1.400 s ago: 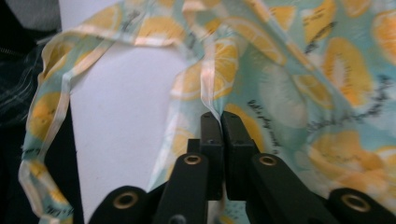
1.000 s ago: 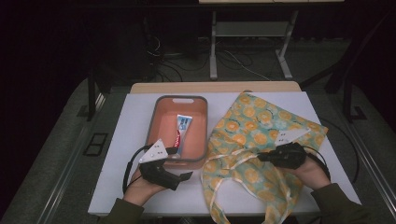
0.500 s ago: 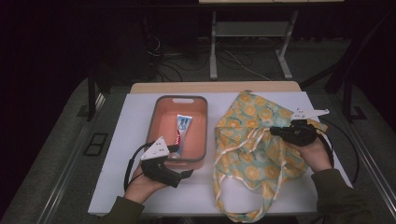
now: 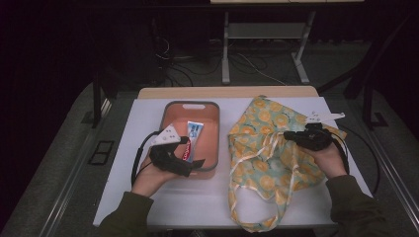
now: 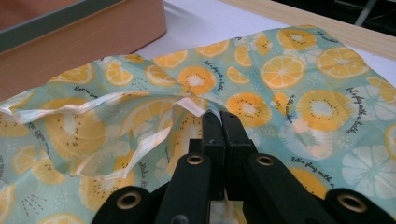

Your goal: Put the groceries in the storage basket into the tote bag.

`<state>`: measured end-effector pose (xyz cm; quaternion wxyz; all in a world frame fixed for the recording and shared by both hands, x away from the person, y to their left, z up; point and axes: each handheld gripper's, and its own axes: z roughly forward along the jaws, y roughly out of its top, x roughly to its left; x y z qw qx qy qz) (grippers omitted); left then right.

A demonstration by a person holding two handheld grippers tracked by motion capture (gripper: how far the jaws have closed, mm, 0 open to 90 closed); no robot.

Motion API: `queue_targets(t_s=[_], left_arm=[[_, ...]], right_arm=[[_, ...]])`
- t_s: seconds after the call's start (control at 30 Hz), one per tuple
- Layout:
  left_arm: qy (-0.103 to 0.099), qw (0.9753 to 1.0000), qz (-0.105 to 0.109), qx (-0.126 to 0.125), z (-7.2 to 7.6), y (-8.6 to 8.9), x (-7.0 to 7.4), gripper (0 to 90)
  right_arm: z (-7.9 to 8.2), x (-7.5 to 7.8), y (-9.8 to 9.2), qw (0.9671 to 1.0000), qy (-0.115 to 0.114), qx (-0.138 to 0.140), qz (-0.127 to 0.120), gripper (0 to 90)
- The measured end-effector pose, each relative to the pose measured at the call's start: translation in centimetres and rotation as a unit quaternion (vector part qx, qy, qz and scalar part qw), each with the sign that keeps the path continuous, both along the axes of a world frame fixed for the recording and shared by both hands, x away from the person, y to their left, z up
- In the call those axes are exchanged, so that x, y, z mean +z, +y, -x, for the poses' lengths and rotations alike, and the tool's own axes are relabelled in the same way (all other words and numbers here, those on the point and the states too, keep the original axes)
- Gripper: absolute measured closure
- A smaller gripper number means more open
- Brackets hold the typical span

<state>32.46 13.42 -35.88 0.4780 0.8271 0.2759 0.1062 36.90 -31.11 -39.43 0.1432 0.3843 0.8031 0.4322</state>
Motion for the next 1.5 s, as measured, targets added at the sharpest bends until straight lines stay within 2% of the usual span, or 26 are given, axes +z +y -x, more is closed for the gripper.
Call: queue_targets(t_s=[0.03,0.1,0.2,0.3,0.33,0.4,0.47,0.5,0.53,0.6,0.73,0.77,0.83,0.9,0.97,1.07,1.1,1.3,1.4,1.5], left_arm=[[0.000,1.0000,-0.008,0.006,-0.6,-0.1,0.1,5.5],[0.012,0.9995,-0.018,0.021,-1.8,-0.4,0.3,7.8],[0.024,0.9977,-0.039,0.050,-3.4,-0.8,0.2,12.8],[0.040,0.9938,-0.065,0.081,-4.9,-1.3,-0.1,17.6],[0.048,0.9918,-0.077,0.091,-5.4,-1.6,-0.3,18.8],[0.064,0.9863,-0.109,0.106,-6.2,-2.3,-0.9,20.8],[0.084,0.9808,-0.131,0.118,-6.8,-2.9,-1.6,22.6],[0.095,0.9786,-0.137,0.120,-7.1,-3.2,-2.1,22.7],[0.108,0.9750,-0.147,0.127,-7.4,-3.4,-2.6,23.0],[0.122,0.9695,-0.160,0.140,-8.0,-3.7,-3.4,23.3],[0.151,0.9533,-0.198,0.170,-8.6,-3.7,-4.8,26.3],[0.159,0.9510,-0.200,0.174,-8.7,-3.7,-4.9,28.1],[0.175,0.9484,-0.198,0.175,-8.8,-3.5,-5.2,31.4],[0.187,0.9436,-0.209,0.176,-9.0,-3.5,-5.5,35.2],[0.196,0.9400,-0.218,0.175,-9.1,-3.7,-5.8,38.6],[0.194,0.9392,-0.218,0.181,-9.1,-3.6,-5.8,48.6],[0.196,0.9396,-0.213,0.183,-9.1,-3.5,-5.8,54.1],[0.196,0.9415,-0.207,0.180,-9.0,-3.5,-5.6,64.6],[0.188,0.9436,-0.205,0.179,-8.9,-3.5,-5.3,71.4],[0.185,0.9438,-0.209,0.177,-8.8,-3.7,-5.2,73.4]], right_arm=[[0.0,0.0,0.0,1.0000,0.000,0.001,0.000,89.4],[-0.1,0.0,0.0,1.0000,0.000,0.000,-0.001,89.5],[-0.1,-0.1,0.0,1.0000,0.001,0.001,-0.001,89.5],[-0.1,0.0,-0.1,1.0000,0.000,0.003,-0.001,89.5],[-0.1,0.0,-0.1,1.0000,0.000,0.002,-0.002,89.5],[0.0,0.0,-0.1,1.0000,-0.001,0.003,-0.002,89.5],[0.0,0.0,-0.1,1.0000,0.000,0.003,-0.001,89.5],[0.0,0.0,0.0,1.0000,0.000,0.004,-0.001,89.5],[0.0,0.0,0.0,1.0000,-0.001,0.004,-0.001,89.5],[0.0,0.0,0.0,1.0000,0.000,0.004,0.000,89.5],[0.1,0.0,0.0,1.0000,-0.001,0.006,0.000,89.5],[0.1,0.0,0.0,1.0000,-0.002,0.006,0.000,89.5],[0.1,0.0,0.0,1.0000,-0.002,0.007,0.000,89.5],[0.1,0.0,0.0,1.0000,-0.002,0.007,0.000,89.5],[0.1,0.0,0.1,1.0000,-0.003,0.007,0.001,89.5],[0.2,0.0,0.1,1.0000,-0.005,0.007,0.001,89.5],[0.2,0.1,0.1,1.0000,-0.005,0.007,0.002,89.5],[0.2,0.1,0.2,0.9999,-0.006,0.008,0.003,89.5],[0.3,0.1,0.1,0.9999,-0.006,0.008,0.003,89.5],[0.3,0.0,0.2,0.9999,-0.006,0.008,0.003,89.5]])
